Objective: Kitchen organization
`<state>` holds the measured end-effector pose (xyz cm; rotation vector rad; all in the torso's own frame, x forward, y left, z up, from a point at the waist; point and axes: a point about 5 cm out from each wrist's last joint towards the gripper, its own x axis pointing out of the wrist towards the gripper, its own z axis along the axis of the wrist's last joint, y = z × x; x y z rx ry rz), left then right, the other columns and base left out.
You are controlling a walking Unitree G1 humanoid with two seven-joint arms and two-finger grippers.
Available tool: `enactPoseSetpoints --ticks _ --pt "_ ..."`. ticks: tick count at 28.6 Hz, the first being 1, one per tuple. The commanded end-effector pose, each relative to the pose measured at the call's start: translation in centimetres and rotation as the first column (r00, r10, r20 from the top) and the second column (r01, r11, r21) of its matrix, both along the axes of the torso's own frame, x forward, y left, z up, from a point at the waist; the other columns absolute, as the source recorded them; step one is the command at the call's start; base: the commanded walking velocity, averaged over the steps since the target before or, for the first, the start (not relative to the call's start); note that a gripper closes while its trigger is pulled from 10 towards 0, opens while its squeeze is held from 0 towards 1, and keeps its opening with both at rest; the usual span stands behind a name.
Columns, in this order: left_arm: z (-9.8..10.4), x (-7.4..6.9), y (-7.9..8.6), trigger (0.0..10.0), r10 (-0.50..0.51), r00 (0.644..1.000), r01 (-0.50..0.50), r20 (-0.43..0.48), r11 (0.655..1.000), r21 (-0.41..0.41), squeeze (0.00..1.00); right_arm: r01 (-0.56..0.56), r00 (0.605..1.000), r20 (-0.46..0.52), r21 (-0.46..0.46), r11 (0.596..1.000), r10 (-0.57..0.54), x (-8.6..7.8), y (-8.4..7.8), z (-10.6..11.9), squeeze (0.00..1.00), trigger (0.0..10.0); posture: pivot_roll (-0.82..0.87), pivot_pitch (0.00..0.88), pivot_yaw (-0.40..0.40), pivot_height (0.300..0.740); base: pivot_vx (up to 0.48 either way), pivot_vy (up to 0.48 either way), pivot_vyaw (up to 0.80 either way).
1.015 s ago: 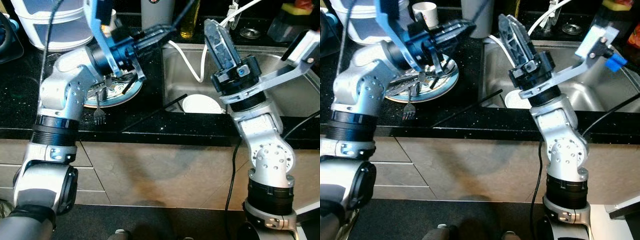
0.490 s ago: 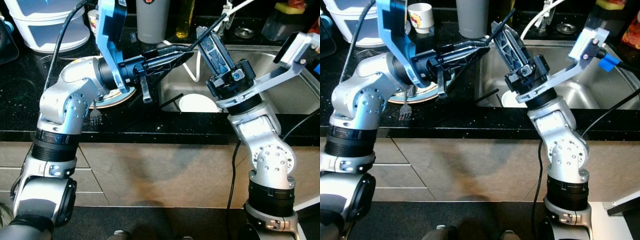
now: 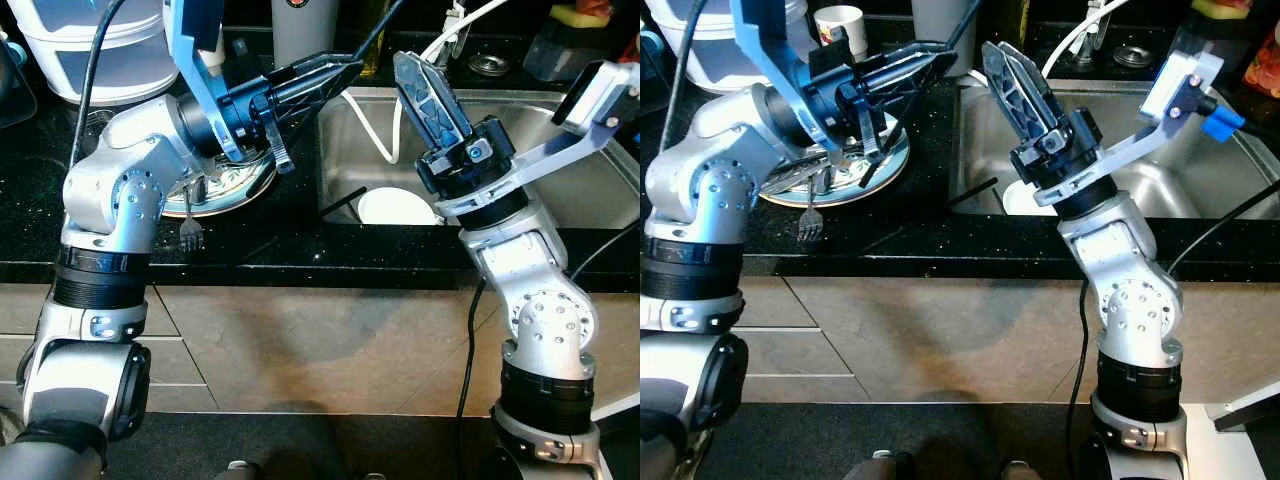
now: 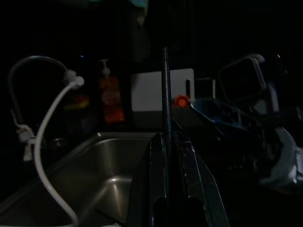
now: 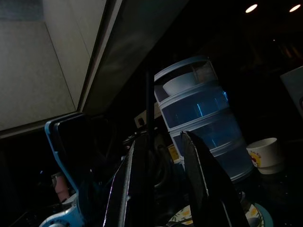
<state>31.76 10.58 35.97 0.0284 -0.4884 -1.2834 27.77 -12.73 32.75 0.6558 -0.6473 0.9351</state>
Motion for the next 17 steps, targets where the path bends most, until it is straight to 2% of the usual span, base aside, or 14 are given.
enactPoseSetpoints --ticks 1,14,15,16,17 --pt "-0.72 -0.23 -0.33 10.0 -0.010 1.000 0.010 -0.001 0.999 0.040 0.00 -0.013 0.999 0.037 -0.015 1.000 0.013 -0.55 0.19 0.54 0.00 10.0 0.09 0.117 0.005 0.740 0.000 0.000 0.00" --pt "-1.64 -0.49 -0.92 10.0 -0.048 0.999 0.049 -0.021 0.996 0.075 0.00 -0.006 0.999 0.034 -0.024 1.000 0.007 -0.35 0.24 0.49 0.00 10.0 0.10 0.118 0.005 0.740 0.000 0.000 0.00" --pt "-1.66 -0.53 -0.95 10.0 -0.051 0.998 0.053 -0.022 0.996 0.076 0.00 -0.004 1.000 0.031 -0.025 1.000 0.005 -0.28 0.24 0.45 0.00 8.6 0.10 0.118 0.005 0.740 0.000 0.000 0.00" --pt "-1.69 -0.57 -0.97 10.0 -0.054 0.998 0.055 -0.021 0.995 0.078 0.00 -0.001 1.000 0.027 -0.025 1.000 0.002 -0.22 0.24 0.41 0.00 4.2 0.10 0.118 0.005 0.740 0.000 0.000 0.00" --pt "-1.71 -0.58 -0.98 10.0 -0.055 0.998 0.056 -0.021 0.995 0.080 0.00 0.000 1.000 0.025 -0.025 1.000 0.001 -0.19 0.24 0.39 0.00 4.2 0.10 0.118 0.005 0.740 0.000 0.000 0.00"
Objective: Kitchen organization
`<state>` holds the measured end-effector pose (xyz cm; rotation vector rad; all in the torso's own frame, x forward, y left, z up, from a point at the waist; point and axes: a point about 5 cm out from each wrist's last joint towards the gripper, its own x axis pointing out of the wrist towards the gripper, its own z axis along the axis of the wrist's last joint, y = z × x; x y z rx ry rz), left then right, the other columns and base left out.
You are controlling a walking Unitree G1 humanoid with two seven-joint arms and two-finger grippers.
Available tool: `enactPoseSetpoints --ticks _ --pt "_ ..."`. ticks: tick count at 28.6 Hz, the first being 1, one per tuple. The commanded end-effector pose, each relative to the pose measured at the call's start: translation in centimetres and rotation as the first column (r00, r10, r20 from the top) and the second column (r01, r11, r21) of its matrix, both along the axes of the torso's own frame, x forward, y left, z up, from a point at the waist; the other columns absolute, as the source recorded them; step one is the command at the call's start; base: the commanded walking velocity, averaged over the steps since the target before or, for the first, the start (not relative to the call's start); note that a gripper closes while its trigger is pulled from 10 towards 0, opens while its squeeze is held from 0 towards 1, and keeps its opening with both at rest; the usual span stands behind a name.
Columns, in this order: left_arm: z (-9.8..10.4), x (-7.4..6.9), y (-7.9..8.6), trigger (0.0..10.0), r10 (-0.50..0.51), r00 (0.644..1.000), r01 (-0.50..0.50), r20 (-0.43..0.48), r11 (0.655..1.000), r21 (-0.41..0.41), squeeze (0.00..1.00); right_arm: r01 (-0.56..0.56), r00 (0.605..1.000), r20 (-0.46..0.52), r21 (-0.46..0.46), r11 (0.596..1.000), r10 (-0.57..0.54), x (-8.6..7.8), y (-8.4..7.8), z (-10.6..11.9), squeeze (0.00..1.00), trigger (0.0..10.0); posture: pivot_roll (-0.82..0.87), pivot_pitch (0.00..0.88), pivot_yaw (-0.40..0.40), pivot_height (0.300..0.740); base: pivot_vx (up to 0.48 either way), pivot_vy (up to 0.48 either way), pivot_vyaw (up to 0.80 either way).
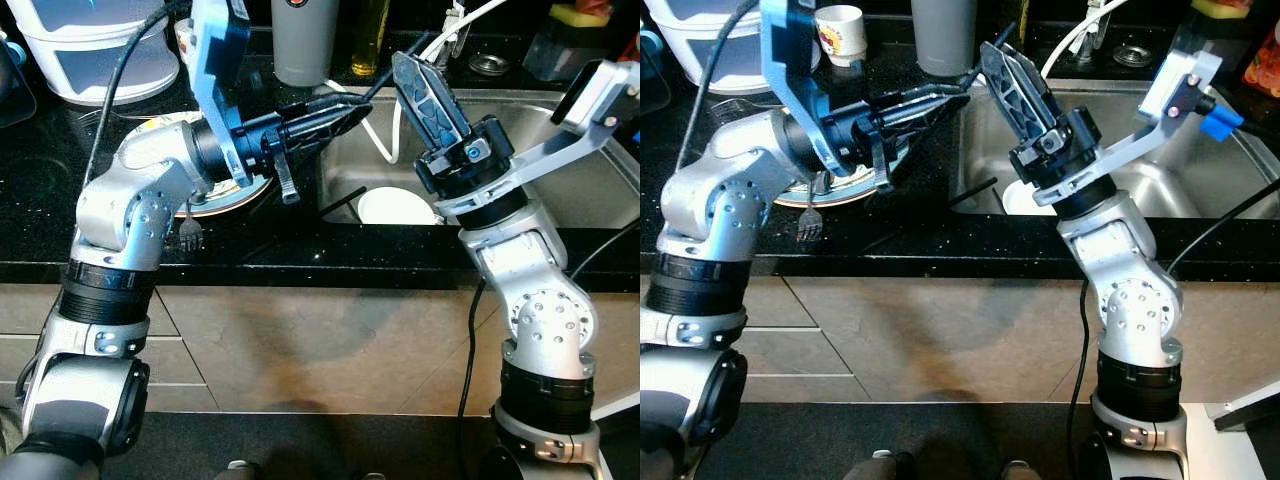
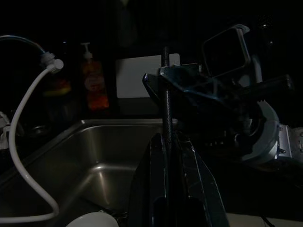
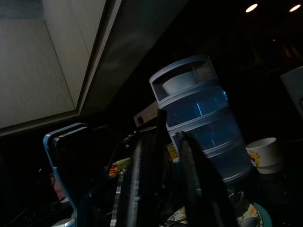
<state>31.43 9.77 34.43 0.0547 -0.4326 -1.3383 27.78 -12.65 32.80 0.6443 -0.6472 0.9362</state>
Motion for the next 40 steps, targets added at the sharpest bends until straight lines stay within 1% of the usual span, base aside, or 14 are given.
enactPoseSetpoints --ticks 1,12,13,14,16,17,20,25,32,33,34,35,39,40 --pt "-0.2 -0.2 -0.2 10.0 -0.013 1.000 0.012 0.003 1.000 0.019 0.00 -0.001 1.000 0.019 -0.015 1.000 0.002 -0.2 0.1 0.3 0.00 0.0 0.10 0.118 0.005 0.740 0.000 0.000 0.00" --pt "0.0 -0.2 -0.3 10.0 0.019 0.999 -0.020 0.032 1.000 0.007 0.00 -0.008 1.000 0.020 0.005 1.000 0.008 -0.2 -0.1 0.4 0.00 0.0 0.10 0.118 0.005 0.740 0.000 0.000 0.00" --pt "0.0 -0.2 -0.3 10.0 0.014 1.000 -0.014 0.028 1.000 0.005 0.92 -0.009 1.000 0.020 0.004 1.000 0.009 -0.2 0.0 0.4 0.00 0.0 0.10 0.111 0.001 0.740 0.000 0.000 0.00" --pt "0.0 0.0 -0.3 10.0 0.035 0.999 -0.035 0.033 0.999 0.000 1.00 -0.009 1.000 0.019 0.003 1.000 0.009 -0.2 0.0 0.4 0.00 0.0 0.10 0.111 0.001 0.740 0.000 0.000 0.00" --pt "0.1 0.3 -0.3 10.0 0.069 0.997 -0.069 0.028 0.998 -0.002 1.00 -0.010 1.000 0.019 0.002 1.000 0.010 -0.1 0.0 0.3 0.00 0.0 0.10 0.111 0.001 0.740 0.000 0.000 0.00" --pt "0.5 0.6 0.0 10.0 0.100 0.995 -0.099 0.020 0.995 -0.019 0.00 -0.005 1.000 0.019 -0.006 1.000 0.005 -0.1 0.1 0.3 0.00 10.0 0.10 0.108 0.000 0.740 0.000 0.000 0.00" --pt "2.6 0.9 2.0 10.0 0.166 0.986 -0.162 0.019 0.975 -0.150 0.00 0.152 0.988 0.005 -0.033 0.988 -0.152 1.1 -0.7 0.3 0.00 10.0 0.10 0.104 0.007 0.740 0.000 0.000 0.00" --pt "4.4 0.9 5.8 10.0 0.236 0.972 -0.227 -0.008 0.925 -0.306 0.00 0.783 0.613 0.009 -0.137 0.606 -0.790 5.1 -5.6 0.5 0.00 10.0 0.10 0.100 0.012 0.740 0.000 0.000 0.00" --pt "3.3 0.5 6.8 10.0 0.305 0.952 -0.296 -0.020 0.907 -0.300 0.00 0.840 0.447 0.083 -0.380 0.387 -0.891 7.6 -5.2 -3.5 0.00 10.0 0.11 0.104 0.001 0.740 0.000 0.000 0.00" --pt "3.1 0.7 7.3 10.0 0.332 0.943 -0.326 -0.034 0.894 -0.307 0.00 0.810 0.486 0.051 -0.400 0.428 -0.872 7.7 -4.9 -4.6 0.42 10.0 0.11 0.109 -0.003 0.740 0.000 0.000 0.00" --pt "3.1 0.7 7.3 10.0 0.332 0.943 -0.326 -0.034 0.894 -0.307 0.00 0.810 0.486 0.051 -0.400 0.428 -0.872 7.7 -4.9 -4.6 0.42 10.0 0.11 0.109 -0.003 0.740 0.000 0.000 0.00" --pt "3.0 0.8 7.4 10.0 0.347 0.937 -0.343 -0.044 0.888 -0.306 0.00 0.809 0.488 0.050 -0.401 0.430 -0.872 7.7 -4.8 -4.8 1.00 10.0 0.11 0.109 -0.003 0.740 0.000 0.000 0.00" --pt "2.4 0.9 7.6 10.0 0.376 0.925 -0.375 -0.057 0.879 -0.295 0.00 0.856 0.426 0.092 -0.364 0.368 -0.900 7.7 -4.9 -4.5 0.80 10.0 0.11 0.112 -0.005 0.740 0.000 0.000 0.00" --pt "2.1 1.0 7.5 10.0 0.387 0.920 -0.387 -0.060 0.877 -0.285 0.00 0.890 0.395 0.123 -0.297 0.346 -0.910 7.2 -5.0 -3.4 0.00 10.0 0.11 0.112 -0.005 0.740 0.000 0.000 0.00"
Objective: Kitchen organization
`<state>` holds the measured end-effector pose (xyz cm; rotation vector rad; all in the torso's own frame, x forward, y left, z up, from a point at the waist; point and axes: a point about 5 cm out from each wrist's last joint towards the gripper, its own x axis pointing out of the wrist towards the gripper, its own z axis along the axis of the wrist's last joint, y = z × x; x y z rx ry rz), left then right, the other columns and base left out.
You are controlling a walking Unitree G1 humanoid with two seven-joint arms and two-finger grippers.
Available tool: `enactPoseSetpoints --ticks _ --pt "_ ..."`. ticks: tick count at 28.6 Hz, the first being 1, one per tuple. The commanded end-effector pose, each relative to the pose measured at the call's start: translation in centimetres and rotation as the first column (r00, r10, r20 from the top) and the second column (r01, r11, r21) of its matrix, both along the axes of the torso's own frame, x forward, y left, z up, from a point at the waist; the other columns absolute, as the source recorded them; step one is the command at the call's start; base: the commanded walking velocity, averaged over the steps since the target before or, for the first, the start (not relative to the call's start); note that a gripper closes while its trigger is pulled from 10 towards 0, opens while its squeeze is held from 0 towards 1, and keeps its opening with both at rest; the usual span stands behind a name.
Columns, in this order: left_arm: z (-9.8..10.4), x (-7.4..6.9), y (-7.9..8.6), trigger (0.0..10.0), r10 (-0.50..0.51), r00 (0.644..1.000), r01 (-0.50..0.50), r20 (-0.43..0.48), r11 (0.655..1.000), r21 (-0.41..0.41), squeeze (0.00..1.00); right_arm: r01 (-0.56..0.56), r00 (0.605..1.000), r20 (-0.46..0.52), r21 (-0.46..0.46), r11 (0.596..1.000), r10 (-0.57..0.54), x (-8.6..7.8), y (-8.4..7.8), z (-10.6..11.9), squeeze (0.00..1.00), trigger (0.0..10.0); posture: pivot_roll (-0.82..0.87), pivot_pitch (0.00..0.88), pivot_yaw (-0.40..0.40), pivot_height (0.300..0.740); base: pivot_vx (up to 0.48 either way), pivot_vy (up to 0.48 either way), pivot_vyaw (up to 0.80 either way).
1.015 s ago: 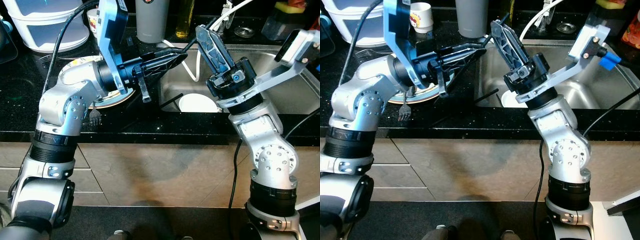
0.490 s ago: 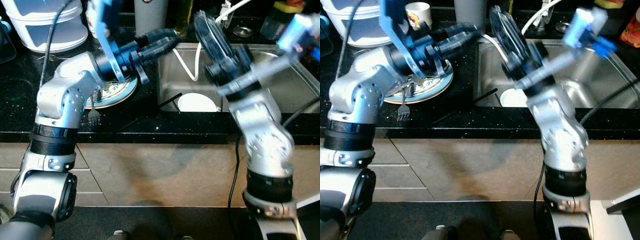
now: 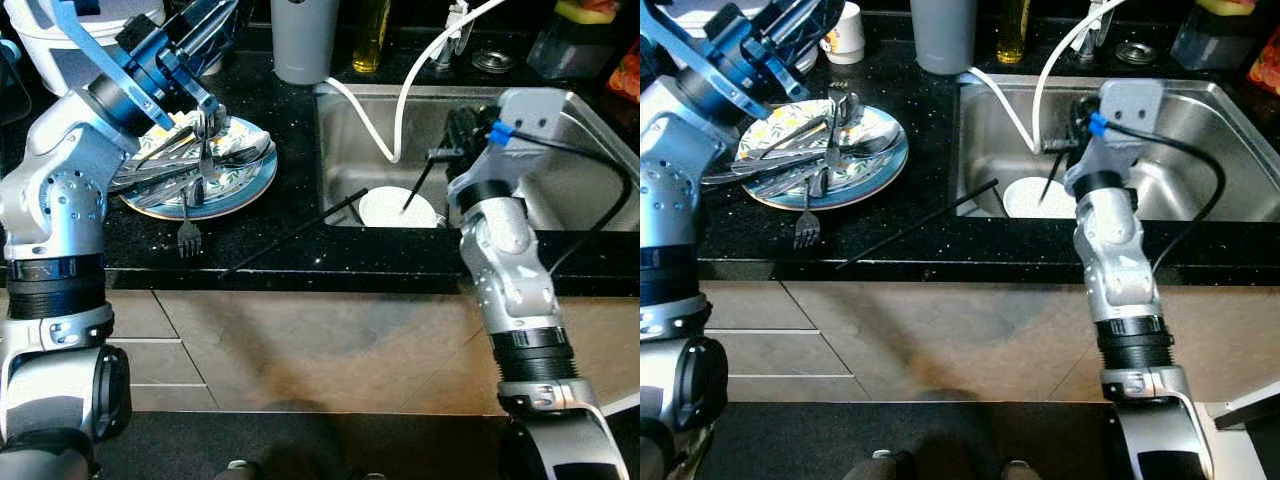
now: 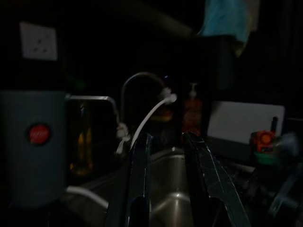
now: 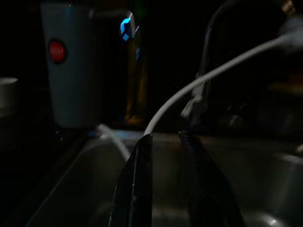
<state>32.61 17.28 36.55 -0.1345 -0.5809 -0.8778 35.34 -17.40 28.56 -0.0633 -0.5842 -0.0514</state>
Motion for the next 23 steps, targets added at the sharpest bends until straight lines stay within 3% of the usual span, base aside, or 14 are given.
enactPoseSetpoints --ticks 1,3,4,5,7,9,10,11,13,15,16,19,21,23 --pt "-0.3 -0.1 0.1 10.0 0.045 0.999 -0.045 0.004 0.998 0.036 0.00 0.055 0.988 0.144 0.002 0.998 -0.055 -1.0 -0.4 2.2 0.00 10.0 0.11 0.116 -0.003 0.740 0.000 0.000 0.00" --pt "-0.8 0.6 0.5 10.0 0.146 0.989 -0.142 -0.034 0.985 0.093 0.00 0.067 0.959 0.278 -0.024 0.997 -0.057 -2.5 -0.1 4.8 0.00 10.0 0.11 0.119 -0.001 0.740 0.000 0.000 0.00" --pt "-0.8 0.6 0.5 10.0 0.146 0.989 -0.142 -0.034 0.985 0.093 0.00 0.067 0.959 0.278 -0.024 0.997 -0.057 -2.5 -0.1 4.8 0.00 10.0 0.11 0.119 -0.001 0.740 0.000 0.000 0.00" --pt "-1.1 1.2 1.1 10.0 0.257 0.965 -0.246 -0.050 0.956 0.162 0.00 0.061 0.939 0.342 -0.055 0.997 -0.039 -3.5 0.5 6.3 0.00 10.0 0.11 0.122 0.005 0.740 0.000 0.000 0.00" --pt "-1.3 1.5 1.5 10.0 0.311 0.947 -0.291 -0.075 0.935 0.201 0.00 0.045 0.933 0.360 -0.060 0.997 -0.020 -4.0 0.8 6.9 0.00 10.0 0.10 0.126 0.007 0.740 0.000 0.000 0.00" --pt "-1.4 1.9 2.7 10.0 0.426 0.895 -0.381 -0.135 0.886 0.265 0.00 -0.016 0.931 0.363 -0.066 0.998 0.039 -4.6 1.3 7.3 0.00 10.0 0.11 0.128 0.008 0.740 0.000 0.000 0.00" --pt "-1.4 1.9 2.7 10.0 0.426 0.895 -0.381 -0.135 0.886 0.265 0.00 -0.016 0.931 0.363 -0.066 0.998 0.039 -4.6 1.3 7.3 0.00 10.0 0.11 0.128 0.008 0.740 0.000 0.000 0.00" --pt "-1.9 2.5 4.1 10.0 0.546 0.809 -0.469 -0.216 0.822 0.322 0.00 -0.103 0.942 0.318 -0.034 0.994 0.109 -4.5 1.6 6.5 0.00 10.0 0.12 0.127 0.008 0.740 0.000 0.000 0.00" --pt "-2.4 3.0 4.3 10.0 0.582 0.770 -0.495 -0.263 0.804 0.331 0.00 -0.136 0.951 0.278 -0.002 0.991 0.131 -4.0 1.7 5.5 0.00 10.0 0.12 0.127 0.002 0.740 0.000 0.000 0.00" --pt "-2.4 3.2 4.1 10.0 0.585 0.765 -0.501 -0.268 0.803 0.323 0.00 -0.135 0.954 0.271 -0.002 0.991 0.131 -3.8 1.9 5.2 0.00 10.0 0.12 0.128 -0.004 0.740 0.000 0.000 0.00" --pt "-3.2 4.1 3.3 10.0 0.586 0.741 -0.512 -0.328 0.809 0.289 0.00 -0.146 0.954 0.263 -0.003 0.989 0.142 -3.5 2.3 4.9 0.00 10.0 0.12 0.128 -0.008 0.740 0.000 0.000 0.00" --pt "-3.7 4.8 2.7 10.0 0.599 0.714 -0.529 -0.362 0.800 0.282 0.00 -0.159 0.952 0.264 -0.007 0.987 0.155 -3.6 2.6 5.0 0.00 10.0 0.12 0.129 -0.009 0.740 0.000 0.000 0.00" --pt "-4.9 6.2 1.6 10.0 0.629 0.649 -0.569 -0.427 0.775 0.275 0.00 -0.178 0.948 0.263 -0.022 0.984 0.178 -3.6 3.1 5.4 0.00 10.0 0.11 0.137 -0.014 0.740 0.000 0.000 0.00" --pt "-5.3 6.8 1.0 10.0 0.630 0.625 -0.577 -0.460 0.771 0.272 0.00 -0.187 0.948 0.259 -0.028 0.982 0.187 -3.7 3.2 5.5 0.00 10.0 0.10 0.144 -0.018 0.740 0.000 0.000 0.00"
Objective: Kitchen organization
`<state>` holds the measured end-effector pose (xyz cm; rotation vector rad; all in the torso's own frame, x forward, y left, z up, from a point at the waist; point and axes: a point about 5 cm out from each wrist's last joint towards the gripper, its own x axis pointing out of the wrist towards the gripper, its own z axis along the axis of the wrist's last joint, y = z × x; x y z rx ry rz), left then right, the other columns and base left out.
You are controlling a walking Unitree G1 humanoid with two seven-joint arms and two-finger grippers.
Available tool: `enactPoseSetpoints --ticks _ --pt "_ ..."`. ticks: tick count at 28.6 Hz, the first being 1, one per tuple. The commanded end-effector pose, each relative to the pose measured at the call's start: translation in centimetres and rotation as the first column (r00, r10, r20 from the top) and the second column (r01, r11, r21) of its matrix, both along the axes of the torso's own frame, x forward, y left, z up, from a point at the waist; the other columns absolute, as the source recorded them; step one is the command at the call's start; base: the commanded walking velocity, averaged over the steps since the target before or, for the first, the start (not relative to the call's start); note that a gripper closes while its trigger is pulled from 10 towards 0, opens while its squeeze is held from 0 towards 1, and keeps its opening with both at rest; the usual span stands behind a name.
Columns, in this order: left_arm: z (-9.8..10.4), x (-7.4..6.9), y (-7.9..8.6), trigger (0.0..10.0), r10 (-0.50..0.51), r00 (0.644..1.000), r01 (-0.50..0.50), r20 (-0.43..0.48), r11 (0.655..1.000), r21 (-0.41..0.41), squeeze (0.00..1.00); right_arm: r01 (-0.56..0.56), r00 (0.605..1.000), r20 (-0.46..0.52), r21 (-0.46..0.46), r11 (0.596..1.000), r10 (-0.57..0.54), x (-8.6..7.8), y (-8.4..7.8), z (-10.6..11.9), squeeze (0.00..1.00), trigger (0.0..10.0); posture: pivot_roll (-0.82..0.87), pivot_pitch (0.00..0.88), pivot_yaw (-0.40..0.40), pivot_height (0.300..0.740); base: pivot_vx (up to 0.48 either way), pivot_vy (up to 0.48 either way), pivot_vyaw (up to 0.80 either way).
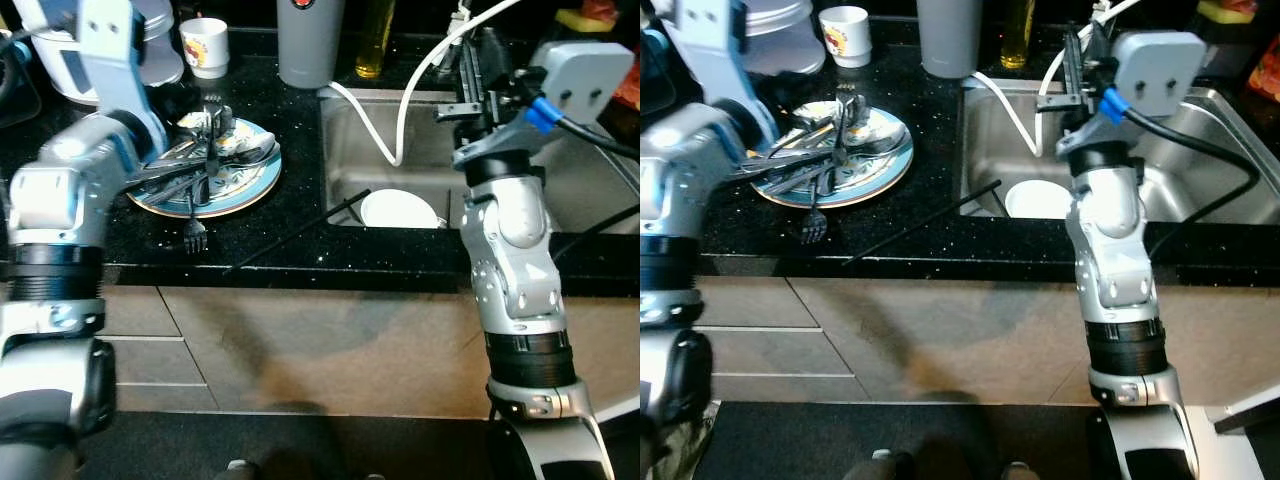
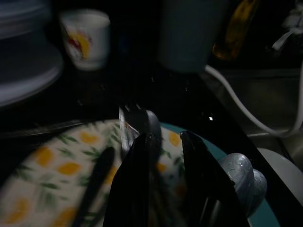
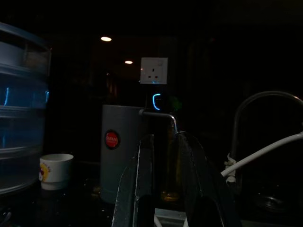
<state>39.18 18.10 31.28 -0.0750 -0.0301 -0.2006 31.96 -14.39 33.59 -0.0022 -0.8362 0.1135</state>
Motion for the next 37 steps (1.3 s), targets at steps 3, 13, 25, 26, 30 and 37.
enactPoseSetpoints --ticks 3,13,25,26,30,37 --pt "-0.9 1.3 -0.2 10.0 0.111 0.992 -0.111 -0.054 0.994 0.003 0.00 -0.031 1.000 -0.003 -0.011 0.999 0.030 -0.2 0.1 0.5 0.00 10.0 0.10 0.155 -0.023 0.740 0.000 0.000 0.00" --pt "-1.3 2.6 -0.7 10.0 0.246 0.966 -0.242 -0.077 0.969 0.055 0.00 -0.032 0.999 -0.020 -0.004 0.999 0.032 -0.1 -0.2 0.2 0.00 10.0 0.09 0.170 -0.011 0.740 0.000 0.000 0.00" --pt "0.9 3.3 -2.8 10.0 0.229 0.972 -0.231 -0.060 0.972 -0.031 0.00 -0.037 0.999 -0.028 -0.005 0.999 0.037 -0.2 -0.2 0.1 0.00 10.0 0.08 0.172 0.002 0.740 0.000 0.000 0.00" --pt "1.4 3.2 -3.2 10.0 0.218 0.975 -0.220 -0.042 0.975 -0.029 0.00 -0.038 0.999 -0.028 -0.005 0.999 0.038 -0.3 -0.1 0.1 0.00 10.0 0.09 0.171 0.005 0.740 0.000 0.000 0.00" --pt "1.6 2.7 -4.1 10.0 0.205 0.977 -0.206 -0.053 0.978 -0.018 0.00 -0.039 0.999 -0.029 -0.004 0.999 0.039 -0.3 0.0 0.0 0.00 10.0 0.09 0.167 0.013 0.740 0.000 0.000 0.00" --pt "-0.2 2.6 -2.9 10.0 0.255 0.961 -0.256 -0.107 0.967 0.005 0.00 -0.044 0.998 -0.036 -0.001 0.999 0.044 -0.2 0.0 -0.2 0.00 10.0 0.10 0.161 0.008 0.740 0.000 0.000 0.00"
